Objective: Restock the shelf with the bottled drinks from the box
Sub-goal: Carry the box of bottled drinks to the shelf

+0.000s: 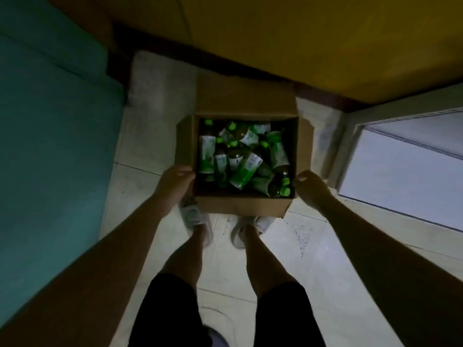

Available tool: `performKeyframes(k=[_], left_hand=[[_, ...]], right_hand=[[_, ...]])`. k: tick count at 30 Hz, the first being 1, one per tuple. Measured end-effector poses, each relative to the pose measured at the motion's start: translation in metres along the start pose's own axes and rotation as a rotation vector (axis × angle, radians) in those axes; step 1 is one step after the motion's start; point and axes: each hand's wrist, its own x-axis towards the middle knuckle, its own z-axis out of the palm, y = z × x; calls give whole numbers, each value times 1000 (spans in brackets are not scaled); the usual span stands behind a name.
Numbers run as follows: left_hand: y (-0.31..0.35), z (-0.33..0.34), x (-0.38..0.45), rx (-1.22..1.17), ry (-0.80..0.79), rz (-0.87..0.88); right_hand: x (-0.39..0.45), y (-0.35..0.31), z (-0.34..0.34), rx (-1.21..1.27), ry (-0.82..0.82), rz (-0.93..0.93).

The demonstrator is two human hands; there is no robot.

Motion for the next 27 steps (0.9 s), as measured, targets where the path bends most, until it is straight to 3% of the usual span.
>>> performKeyframes(k=[6,8,12,16,20,27], left_hand=[[-66,67,175,-143,198,-88],[-84,83,220,-139,229,-81],[-113,90,265,170,456,9],[-103,76,256,325,387,88],[-86,59,231,280,349,81],[-19,-7,124,342,242,100]], right_hand=[[172,52,46,40,165,-18],[207,65,62,162,203,-30],[245,88,79,223,310,-79],[242,82,56,90,255,-96],[216,73,36,-20,213,-129],[70,41,-27,4,173,-78]])
